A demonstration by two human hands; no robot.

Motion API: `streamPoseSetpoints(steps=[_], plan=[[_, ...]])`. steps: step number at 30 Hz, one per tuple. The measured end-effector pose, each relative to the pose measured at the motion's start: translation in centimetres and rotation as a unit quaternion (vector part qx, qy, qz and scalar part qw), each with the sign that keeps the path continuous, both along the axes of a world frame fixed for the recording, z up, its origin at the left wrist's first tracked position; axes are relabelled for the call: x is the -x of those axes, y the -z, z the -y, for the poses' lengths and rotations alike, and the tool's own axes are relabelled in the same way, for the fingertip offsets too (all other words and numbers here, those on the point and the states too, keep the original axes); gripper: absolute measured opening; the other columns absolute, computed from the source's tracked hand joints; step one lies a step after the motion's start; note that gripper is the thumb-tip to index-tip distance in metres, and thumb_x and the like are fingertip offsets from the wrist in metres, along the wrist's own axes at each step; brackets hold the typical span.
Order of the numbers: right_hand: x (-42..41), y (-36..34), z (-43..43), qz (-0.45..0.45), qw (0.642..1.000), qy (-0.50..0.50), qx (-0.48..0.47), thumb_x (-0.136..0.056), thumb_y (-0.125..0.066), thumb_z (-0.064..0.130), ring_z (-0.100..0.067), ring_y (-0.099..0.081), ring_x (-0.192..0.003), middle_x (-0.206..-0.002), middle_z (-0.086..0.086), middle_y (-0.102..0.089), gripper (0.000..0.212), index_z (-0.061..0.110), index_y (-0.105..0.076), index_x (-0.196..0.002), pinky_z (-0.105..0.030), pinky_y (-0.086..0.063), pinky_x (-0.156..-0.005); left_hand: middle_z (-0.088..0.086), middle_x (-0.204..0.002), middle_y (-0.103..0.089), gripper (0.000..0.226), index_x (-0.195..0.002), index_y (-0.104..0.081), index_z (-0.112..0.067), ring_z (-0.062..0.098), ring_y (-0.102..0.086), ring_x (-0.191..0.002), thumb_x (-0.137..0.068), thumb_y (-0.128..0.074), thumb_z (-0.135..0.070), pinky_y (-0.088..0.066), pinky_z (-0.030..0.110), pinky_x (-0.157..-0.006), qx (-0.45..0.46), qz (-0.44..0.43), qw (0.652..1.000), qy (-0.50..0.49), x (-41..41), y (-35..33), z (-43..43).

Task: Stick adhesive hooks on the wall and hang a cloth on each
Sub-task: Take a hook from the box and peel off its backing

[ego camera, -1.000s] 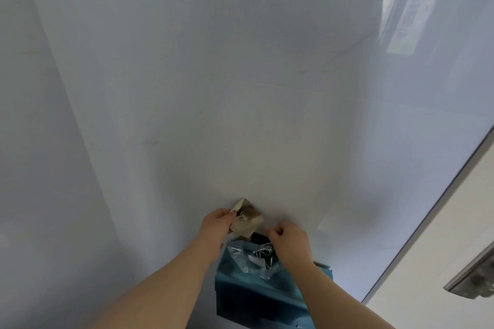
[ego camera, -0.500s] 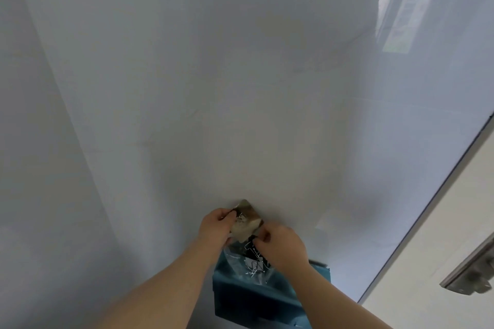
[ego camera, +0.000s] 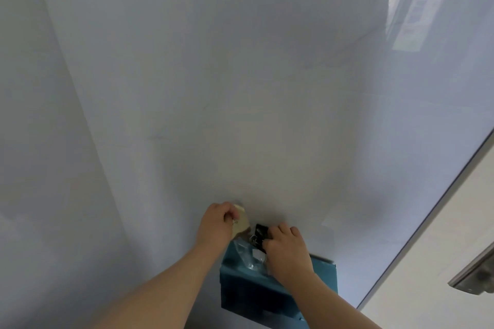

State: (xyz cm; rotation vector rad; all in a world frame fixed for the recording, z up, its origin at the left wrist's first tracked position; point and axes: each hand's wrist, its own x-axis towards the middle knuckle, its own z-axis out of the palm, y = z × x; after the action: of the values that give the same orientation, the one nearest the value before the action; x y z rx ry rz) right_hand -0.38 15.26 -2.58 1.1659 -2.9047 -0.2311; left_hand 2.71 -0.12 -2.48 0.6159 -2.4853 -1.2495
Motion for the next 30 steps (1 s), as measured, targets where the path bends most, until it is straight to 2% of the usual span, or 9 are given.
streamPoseSetpoints(steps=[3, 5, 9, 13, 16, 21, 26, 28, 30], plan=[[-0.3, 0.2, 0.1, -0.011, 1.000, 0.022, -0.001, -0.088, -0.046, 0.011, -0.028, -0.034, -0.119, -0.126, -0.009, -0.043, 0.032, 0.010, -0.057, -0.118, -0.037, -0.027, -0.098, -0.003, -0.098, -0.047, 0.037, -0.071, -0.054, -0.027, 0.010, -0.048, -0.086, -0.093, -0.039, -0.002, -0.032, 0.007, -0.062, 0.035, 0.016, 0.999, 0.008, -0.3, 0.2, -0.2], [-0.4, 0.2, 0.0, -0.027, 0.999, 0.047, -0.001, -0.089, -0.044, 0.012, -0.027, -0.034, -0.117, -0.124, -0.008, -0.041, 0.028, 0.011, -0.056, -0.114, -0.037, -0.028, -0.096, -0.007, -0.100, -0.044, 0.029, -0.085, -0.061, -0.024, 0.009, -0.048, -0.087, -0.095, -0.039, -0.007, -0.035, 0.016, -0.066, 0.065, 0.014, 0.998, 0.010, -0.6, 0.3, -0.3], [-0.8, 0.5, -0.2, -0.039, 0.996, 0.083, 0.012, -0.091, -0.041, 0.021, -0.027, -0.036, -0.113, -0.122, -0.007, -0.038, 0.026, 0.011, -0.056, -0.110, -0.038, -0.029, -0.092, -0.009, -0.114, -0.045, 0.023, -0.110, -0.061, -0.021, 0.008, -0.051, -0.087, -0.095, -0.043, -0.020, -0.040, 0.019, -0.072, 0.107, 0.024, 0.994, 0.018, -0.8, 0.4, -0.8], [-0.8, 0.7, -0.4, -0.054, 0.991, 0.105, 0.061, -0.087, -0.047, 0.029, -0.028, -0.041, -0.109, -0.121, -0.008, -0.043, 0.024, 0.015, -0.062, -0.101, -0.038, -0.033, -0.089, -0.010, -0.123, -0.037, 0.035, -0.120, -0.053, -0.022, 0.011, -0.055, -0.096, -0.087, -0.058, -0.032, -0.045, 0.021, -0.076, 0.147, 0.045, 0.986, 0.062, -0.4, 0.6, -1.5], [-0.5, 1.2, -0.6, 0.001, 0.991, 0.134, 0.030, -0.093, -0.042, 0.033, -0.027, -0.032, -0.120, -0.132, -0.005, -0.034, 0.032, 0.014, -0.060, -0.111, -0.037, -0.027, -0.096, -0.006, -0.128, -0.033, 0.045, -0.126, -0.048, -0.020, 0.013, -0.053, -0.104, -0.084, -0.062, -0.028, -0.048, 0.023, -0.084, 0.153, 0.061, 0.981, 0.102, 0.0, 1.1, -1.9], [-0.1, 1.4, -0.7, 0.063, 0.981, 0.169, 0.065, -0.094, -0.041, 0.028, -0.027, -0.033, -0.123, -0.131, -0.006, -0.043, 0.033, 0.013, -0.059, -0.118, -0.034, -0.028, -0.100, -0.004, -0.130, -0.034, 0.046, -0.128, -0.049, -0.020, 0.015, -0.052, -0.107, -0.084, -0.058, -0.010, -0.043, 0.019, -0.089, 0.144, 0.058, 0.982, 0.111, 0.4, 1.5, -2.2], [0.6, 1.0, -0.9, 0.141, 0.940, 0.243, 0.196, -0.093, -0.046, 0.033, -0.023, -0.035, -0.122, -0.129, 0.001, -0.051, 0.028, 0.019, -0.067, -0.107, -0.033, -0.031, -0.098, -0.003, -0.121, -0.038, 0.045, -0.124, -0.054, -0.020, 0.012, -0.051, -0.101, -0.084, -0.054, 0.000, -0.036, 0.012, -0.081, 0.131, 0.034, 0.987, 0.087, 0.5, 1.5, -1.7], [0.7, 0.7, -0.9, 0.170, 0.908, 0.277, 0.264, -0.090, -0.050, 0.033, -0.021, -0.038, -0.114, -0.120, 0.000, -0.056, 0.023, 0.021, -0.067, -0.097, -0.030, -0.033, -0.090, -0.006, -0.114, -0.035, 0.045, -0.124, -0.054, -0.019, 0.009, -0.048, -0.095, -0.084, -0.054, 0.001, -0.033, 0.010, -0.078, 0.133, 0.027, 0.987, 0.083, 0.6, 1.4, -1.6], [0.8, 0.4, -1.0, 0.185, 0.871, 0.308, 0.334, -0.089, -0.053, 0.031, -0.020, -0.040, -0.098, -0.109, -0.005, -0.059, 0.017, 0.021, -0.060, -0.077, -0.027, -0.033, -0.078, -0.005, -0.115, -0.035, 0.044, -0.123, -0.054, -0.019, 0.007, -0.044, -0.092, -0.084, -0.053, 0.001, -0.032, 0.009, -0.077, 0.135, 0.025, 0.987, 0.083, 0.6, 1.3, -1.7]])
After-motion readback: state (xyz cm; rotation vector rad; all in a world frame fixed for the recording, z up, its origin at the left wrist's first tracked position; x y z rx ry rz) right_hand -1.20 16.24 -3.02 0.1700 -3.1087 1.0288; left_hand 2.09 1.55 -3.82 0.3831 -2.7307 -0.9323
